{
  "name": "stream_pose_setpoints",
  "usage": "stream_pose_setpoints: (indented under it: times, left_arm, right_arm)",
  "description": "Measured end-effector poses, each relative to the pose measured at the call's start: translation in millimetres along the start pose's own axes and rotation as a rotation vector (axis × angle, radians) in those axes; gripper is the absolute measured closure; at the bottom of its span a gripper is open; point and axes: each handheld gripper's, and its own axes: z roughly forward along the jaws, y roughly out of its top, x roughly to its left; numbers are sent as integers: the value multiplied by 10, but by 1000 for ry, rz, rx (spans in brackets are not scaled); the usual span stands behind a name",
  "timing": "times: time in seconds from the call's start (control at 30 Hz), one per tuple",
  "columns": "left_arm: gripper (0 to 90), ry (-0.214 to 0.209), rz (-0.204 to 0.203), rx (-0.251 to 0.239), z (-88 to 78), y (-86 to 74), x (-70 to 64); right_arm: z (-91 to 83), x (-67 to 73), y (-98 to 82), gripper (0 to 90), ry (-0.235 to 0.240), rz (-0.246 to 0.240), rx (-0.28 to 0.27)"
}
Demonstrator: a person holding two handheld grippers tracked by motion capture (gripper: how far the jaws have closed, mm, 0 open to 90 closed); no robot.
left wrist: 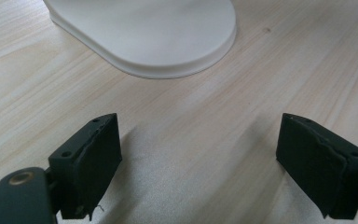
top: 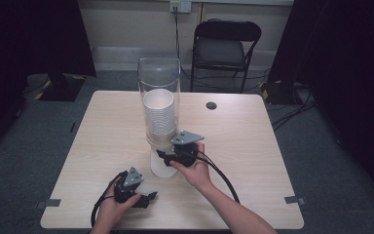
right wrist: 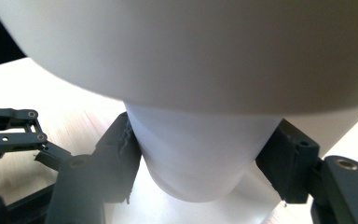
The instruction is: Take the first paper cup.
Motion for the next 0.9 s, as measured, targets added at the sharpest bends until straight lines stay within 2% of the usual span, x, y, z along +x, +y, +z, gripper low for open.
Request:
stream_pose_setpoints:
  times: [0.17, 0.37, 0.5, 0.57, 0.67, 0.7, 0.77, 0.83, 0.9]
  left_arm:
    - [134, -5, -3, -16, 10, -6, 0]
    - [134, -2, 4, -13, 8, -4, 3]
    - [134, -4, -3, -15, 10, -6, -1]
    - [134, -4, -3, -15, 10, -5, -1]
    - [134, -1, -5, -19, 14, -7, -2]
    - [134, -1, -1, -7, 4, -2, -1]
    - [134, -5, -1, -7, 4, -3, 1]
    - [134, -6, -4, -13, 9, -5, 1]
    - [134, -3, -2, -10, 6, -3, 0]
  right_arm:
    - [11, -1, -35, 372, -5, -9, -18]
    - [17, -8, -56, 374, -4, -14, -25]
    - [15, -19, -32, 368, 13, 9, -11]
    - [-4, -23, -8, 339, 32, 29, -1]
    - [-25, -33, 19, 324, 19, 13, 1]
    - [-38, -46, 33, 280, 22, 26, -3]
    - [-45, -41, 39, 287, 20, 30, -5]
    - [-59, -50, 59, 280, 35, 46, -24]
    - [-77, -47, 106, 257, 19, 39, -37]
